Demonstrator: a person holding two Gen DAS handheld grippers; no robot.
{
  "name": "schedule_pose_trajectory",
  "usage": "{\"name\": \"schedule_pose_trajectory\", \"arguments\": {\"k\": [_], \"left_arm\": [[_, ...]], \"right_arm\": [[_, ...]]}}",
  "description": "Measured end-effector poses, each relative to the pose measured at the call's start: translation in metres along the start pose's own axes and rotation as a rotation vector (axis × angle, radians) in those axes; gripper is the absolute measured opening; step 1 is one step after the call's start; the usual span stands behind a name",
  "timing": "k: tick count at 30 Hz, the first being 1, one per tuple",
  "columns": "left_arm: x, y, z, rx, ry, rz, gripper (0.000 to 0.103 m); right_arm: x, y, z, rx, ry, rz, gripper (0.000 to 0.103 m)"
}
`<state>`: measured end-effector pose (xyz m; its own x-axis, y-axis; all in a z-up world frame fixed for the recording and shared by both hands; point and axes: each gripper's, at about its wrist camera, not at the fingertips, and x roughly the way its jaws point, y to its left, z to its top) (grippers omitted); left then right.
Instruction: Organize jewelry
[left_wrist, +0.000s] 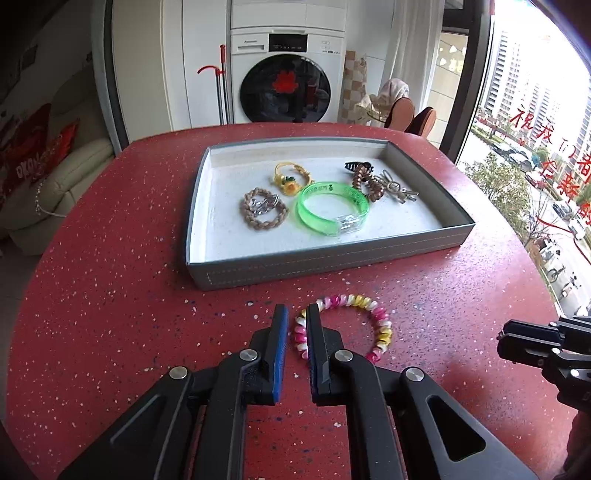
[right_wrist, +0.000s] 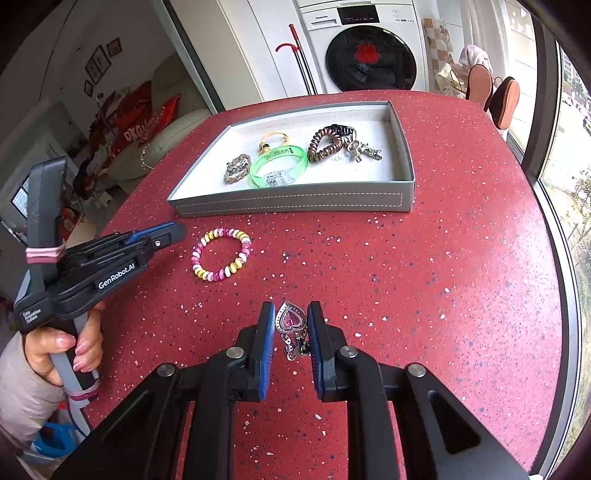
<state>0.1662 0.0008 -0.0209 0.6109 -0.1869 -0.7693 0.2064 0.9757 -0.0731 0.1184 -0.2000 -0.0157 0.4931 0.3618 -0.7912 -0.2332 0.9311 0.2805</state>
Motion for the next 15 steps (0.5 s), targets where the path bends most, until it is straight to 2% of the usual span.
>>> {"name": "schedule_pose_trajectory", "arguments": {"k": [1, 2, 3, 5, 9, 12, 15], "left_arm": [[0.001, 0.002, 0.000, -0.008, 0.005, -0.002, 0.061], [0.000, 0.004, -0.001, -0.016, 0.004, 0.005, 0.086], [-0.002, 0.006, -0.002, -0.032, -0.010, 0.021, 0.103], [-0.006, 0.009, -0.002, -0.038, -0.032, 0.021, 0.103], [0.007, 0.007, 0.001, -0.010, -0.003, 0.070, 0.103], [0.023, 0.004, 0.002, 0.017, 0.037, 0.065, 0.103], [0.038, -0.004, 0.002, 0.065, 0.086, 0.046, 0.087]], "right_arm": [[0.000, -0.001, 0.000, 0.003, -0.001, 0.002, 0.019], [0.000, -0.001, 0.000, 0.005, -0.002, 0.003, 0.019], [0.000, -0.002, -0.001, 0.006, -0.003, 0.004, 0.019], [0.001, -0.002, -0.001, 0.008, -0.001, 0.006, 0.020], [0.002, -0.001, -0.002, 0.010, -0.002, 0.007, 0.019], [0.002, -0.001, -0.002, 0.011, -0.002, 0.008, 0.019], [0.002, -0.001, -0.003, 0.014, -0.004, 0.012, 0.020]]}}
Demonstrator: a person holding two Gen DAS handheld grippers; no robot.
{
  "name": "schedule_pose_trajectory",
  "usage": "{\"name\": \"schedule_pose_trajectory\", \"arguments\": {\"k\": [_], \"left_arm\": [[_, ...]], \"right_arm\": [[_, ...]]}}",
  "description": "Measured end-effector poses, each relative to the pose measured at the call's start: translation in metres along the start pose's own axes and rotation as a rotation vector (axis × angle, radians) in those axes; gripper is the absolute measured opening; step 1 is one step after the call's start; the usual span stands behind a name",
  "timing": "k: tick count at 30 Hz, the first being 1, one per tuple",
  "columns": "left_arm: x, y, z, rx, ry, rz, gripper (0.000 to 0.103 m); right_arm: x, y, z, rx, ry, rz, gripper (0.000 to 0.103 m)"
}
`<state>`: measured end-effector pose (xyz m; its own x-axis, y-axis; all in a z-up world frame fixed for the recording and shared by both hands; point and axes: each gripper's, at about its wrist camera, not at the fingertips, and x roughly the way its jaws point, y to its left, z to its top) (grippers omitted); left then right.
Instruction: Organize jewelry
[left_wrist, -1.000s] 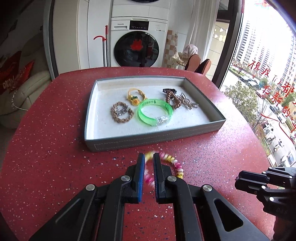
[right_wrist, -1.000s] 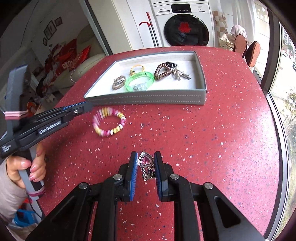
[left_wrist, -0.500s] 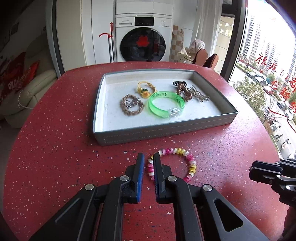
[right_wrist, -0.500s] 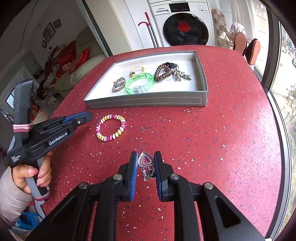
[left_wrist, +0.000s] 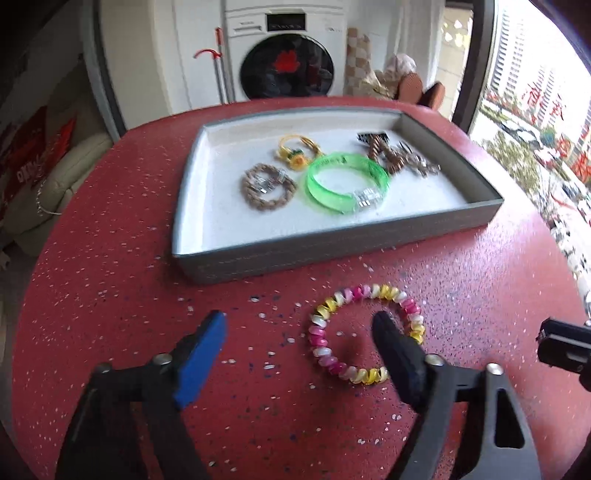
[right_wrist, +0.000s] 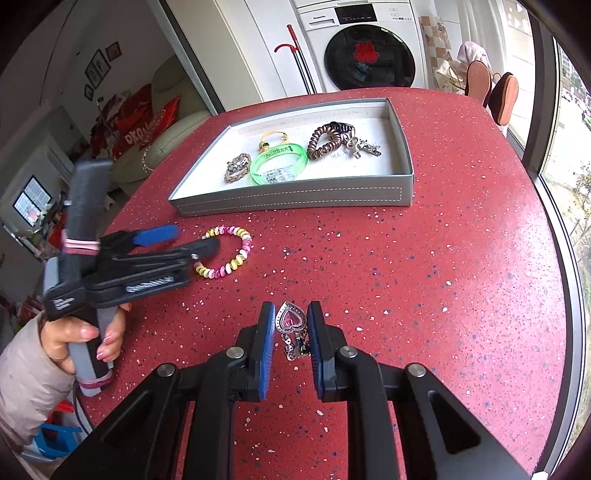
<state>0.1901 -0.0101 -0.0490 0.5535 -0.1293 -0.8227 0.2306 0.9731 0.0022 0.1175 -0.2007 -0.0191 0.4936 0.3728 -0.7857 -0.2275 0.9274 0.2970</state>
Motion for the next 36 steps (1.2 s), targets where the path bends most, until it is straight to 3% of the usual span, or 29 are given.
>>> {"name": "schedule_pose_trajectory", "arguments": {"k": [3, 5, 6, 8, 14, 21, 28, 36], "left_arm": [[0.003, -0.007, -0.001, 0.028, 0.002, -0.020, 0.074], [0.002, -0.012, -0.001, 0.044, 0.002, -0.047, 0.051], [0.001, -0.015, -0.001, 0.061, 0.001, -0.043, 0.025], [-0.001, -0.017, -0.002, 0.073, 0.000, -0.046, 0.026], [-0.014, -0.006, -0.005, -0.024, -0.021, -0.112, 0.026], [-0.043, 0.009, 0.006, -0.084, -0.091, -0.153, 0.026], [-0.060, 0.017, 0.030, -0.098, -0.158, -0.137, 0.026], [-0.047, 0.032, 0.063, -0.112, -0.178, -0.087, 0.026]], "right_arm": [[0.000, 0.000, 0.000, 0.002, -0.007, -0.001, 0.019], [0.000, 0.000, 0.000, 0.005, -0.007, -0.005, 0.019], [-0.001, -0.001, 0.000, 0.008, -0.008, -0.006, 0.019], [-0.003, -0.001, 0.002, 0.011, -0.011, -0.007, 0.019], [-0.011, -0.003, 0.006, 0.017, -0.025, -0.018, 0.019], [-0.015, -0.008, 0.024, 0.038, -0.043, -0.036, 0.019], [-0.018, -0.003, 0.059, 0.018, -0.077, -0.034, 0.019], [-0.004, -0.008, 0.107, -0.007, -0.097, -0.057, 0.019]]}}
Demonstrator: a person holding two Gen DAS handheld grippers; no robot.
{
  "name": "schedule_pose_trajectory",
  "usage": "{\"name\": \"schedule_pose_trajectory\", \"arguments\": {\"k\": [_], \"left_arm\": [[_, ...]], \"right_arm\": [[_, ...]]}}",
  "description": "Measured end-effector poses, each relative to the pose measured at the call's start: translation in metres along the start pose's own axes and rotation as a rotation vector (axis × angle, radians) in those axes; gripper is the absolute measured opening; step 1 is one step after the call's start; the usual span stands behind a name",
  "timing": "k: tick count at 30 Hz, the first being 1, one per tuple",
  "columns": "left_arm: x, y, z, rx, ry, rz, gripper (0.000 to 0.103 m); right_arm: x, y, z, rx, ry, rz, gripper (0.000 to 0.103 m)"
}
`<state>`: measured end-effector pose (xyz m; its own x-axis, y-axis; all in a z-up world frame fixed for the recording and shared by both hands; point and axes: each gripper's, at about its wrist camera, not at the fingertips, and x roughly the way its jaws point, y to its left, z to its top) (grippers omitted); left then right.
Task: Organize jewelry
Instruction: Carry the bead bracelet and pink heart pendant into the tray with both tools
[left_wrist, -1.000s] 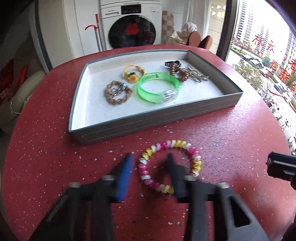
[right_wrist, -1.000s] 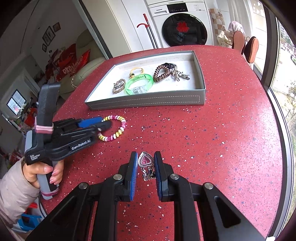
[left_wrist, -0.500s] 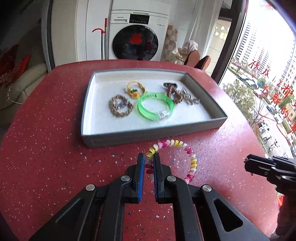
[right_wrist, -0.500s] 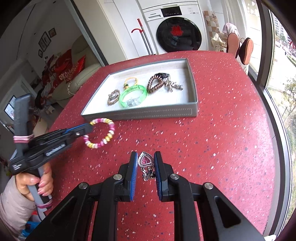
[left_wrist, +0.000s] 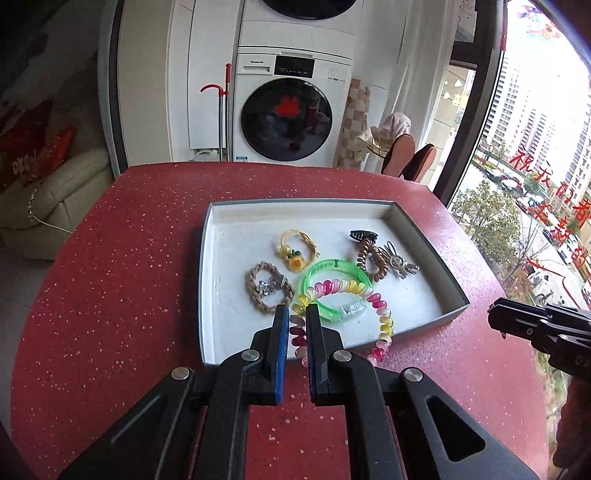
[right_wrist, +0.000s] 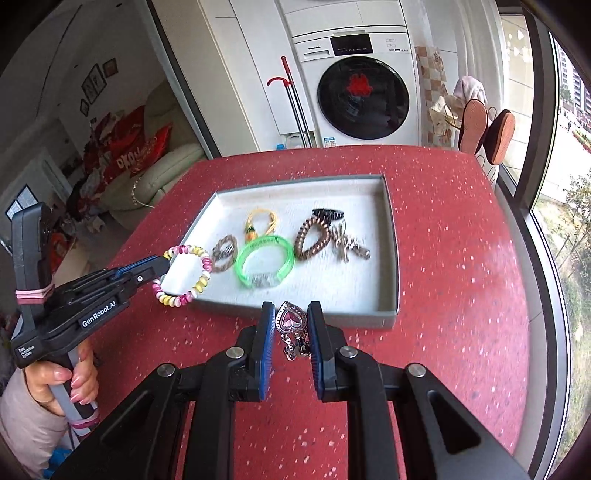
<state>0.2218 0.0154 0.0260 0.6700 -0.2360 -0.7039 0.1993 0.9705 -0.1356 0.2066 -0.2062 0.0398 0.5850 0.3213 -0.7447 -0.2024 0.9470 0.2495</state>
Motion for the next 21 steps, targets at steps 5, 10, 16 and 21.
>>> {"name": "schedule_pose_trajectory", "arguments": {"k": [5, 10, 16, 21], "left_arm": [[0.024, 0.012, 0.011, -0.021, 0.033, 0.026, 0.026], [0.048, 0.018, 0.012, -0.028, 0.081, 0.044, 0.026], [0.072, 0.010, 0.004, 0.002, 0.139, 0.065, 0.026], [0.089, 0.007, 0.002, 0.014, 0.179, 0.071, 0.026]], "right_arm": [[0.020, -0.011, 0.018, 0.033, 0.018, -0.002, 0.019], [0.045, -0.019, 0.025, 0.047, 0.053, -0.011, 0.019], [0.073, -0.028, 0.024, 0.064, 0.108, -0.013, 0.019], [0.091, -0.037, 0.023, 0.093, 0.138, -0.029, 0.019]]}}
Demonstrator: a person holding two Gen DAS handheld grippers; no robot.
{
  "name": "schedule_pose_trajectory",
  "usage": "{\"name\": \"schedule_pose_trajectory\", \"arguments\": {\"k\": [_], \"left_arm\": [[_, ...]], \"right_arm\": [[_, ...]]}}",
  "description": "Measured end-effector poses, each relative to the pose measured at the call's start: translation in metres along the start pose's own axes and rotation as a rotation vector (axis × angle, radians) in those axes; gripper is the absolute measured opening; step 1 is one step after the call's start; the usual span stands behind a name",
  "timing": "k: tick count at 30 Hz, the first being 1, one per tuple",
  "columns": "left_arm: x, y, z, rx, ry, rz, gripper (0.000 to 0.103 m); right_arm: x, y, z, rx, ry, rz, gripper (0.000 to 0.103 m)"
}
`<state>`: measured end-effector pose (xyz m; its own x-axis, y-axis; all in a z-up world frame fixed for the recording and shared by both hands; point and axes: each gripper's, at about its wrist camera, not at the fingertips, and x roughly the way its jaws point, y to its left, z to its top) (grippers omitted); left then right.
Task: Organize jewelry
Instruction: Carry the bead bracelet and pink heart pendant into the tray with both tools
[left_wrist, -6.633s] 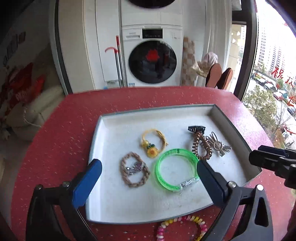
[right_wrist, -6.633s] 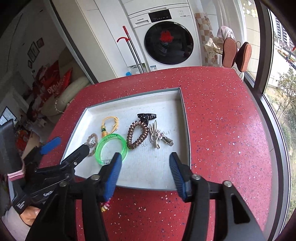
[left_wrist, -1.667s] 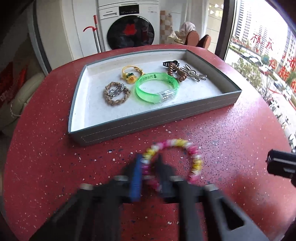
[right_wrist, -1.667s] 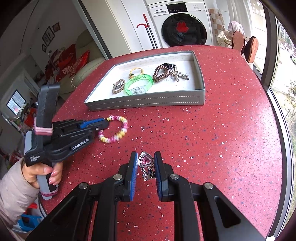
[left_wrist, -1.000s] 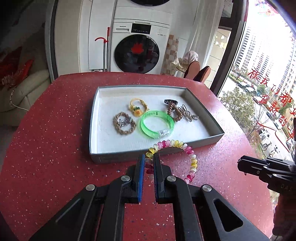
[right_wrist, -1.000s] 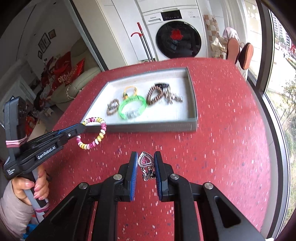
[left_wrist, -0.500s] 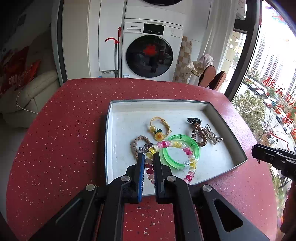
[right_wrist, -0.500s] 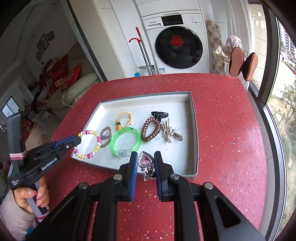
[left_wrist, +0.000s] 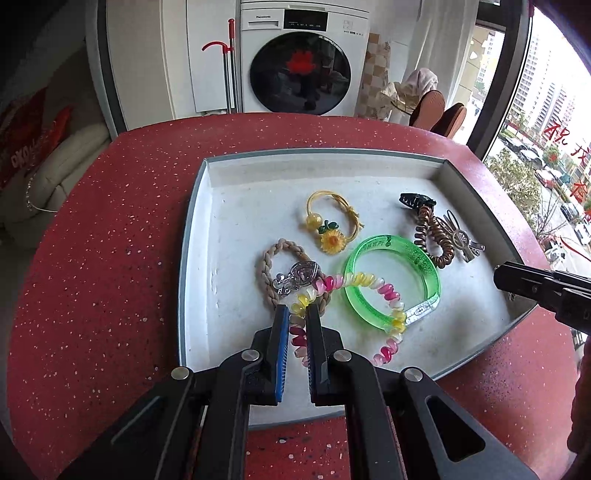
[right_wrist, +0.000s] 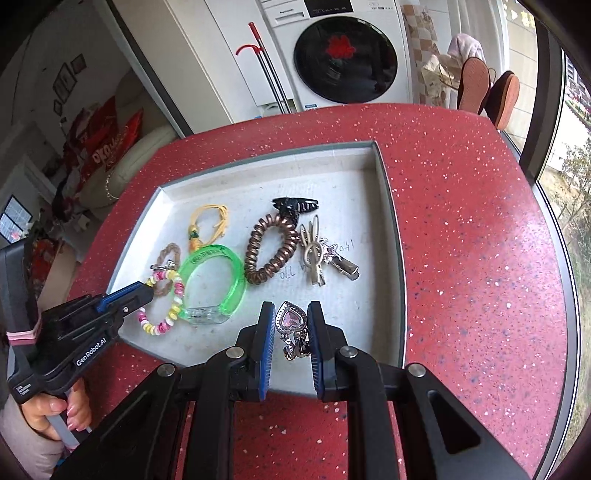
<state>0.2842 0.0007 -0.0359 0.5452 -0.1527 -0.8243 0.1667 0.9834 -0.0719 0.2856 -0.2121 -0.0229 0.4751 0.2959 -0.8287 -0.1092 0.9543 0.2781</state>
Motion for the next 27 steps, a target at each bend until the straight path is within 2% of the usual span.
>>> {"name": "schedule_pose_trajectory", "arguments": {"k": [12, 24, 26, 27], "left_arm": [[0.015, -0.002, 0.019, -0.016, -0.008, 0.041, 0.026], [0.014, -0.009, 0.016, 0.006, -0.036, 0.080, 0.026], [0.013, -0.011, 0.015, 0.013, -0.041, 0.080, 0.026], [0.012, -0.012, 0.015, 0.020, -0.044, 0.083, 0.026]], "right_arm": [[0.021, 0.001, 0.016, -0.016, -0.010, -0.069, 0.019], [0.023, 0.013, 0.012, -0.070, -0.009, -0.104, 0.020], [0.023, 0.014, 0.012, -0.069, -0.005, -0.095, 0.026], [0.023, 0.015, 0.012, -0.070, -0.005, -0.092, 0.033]]}}
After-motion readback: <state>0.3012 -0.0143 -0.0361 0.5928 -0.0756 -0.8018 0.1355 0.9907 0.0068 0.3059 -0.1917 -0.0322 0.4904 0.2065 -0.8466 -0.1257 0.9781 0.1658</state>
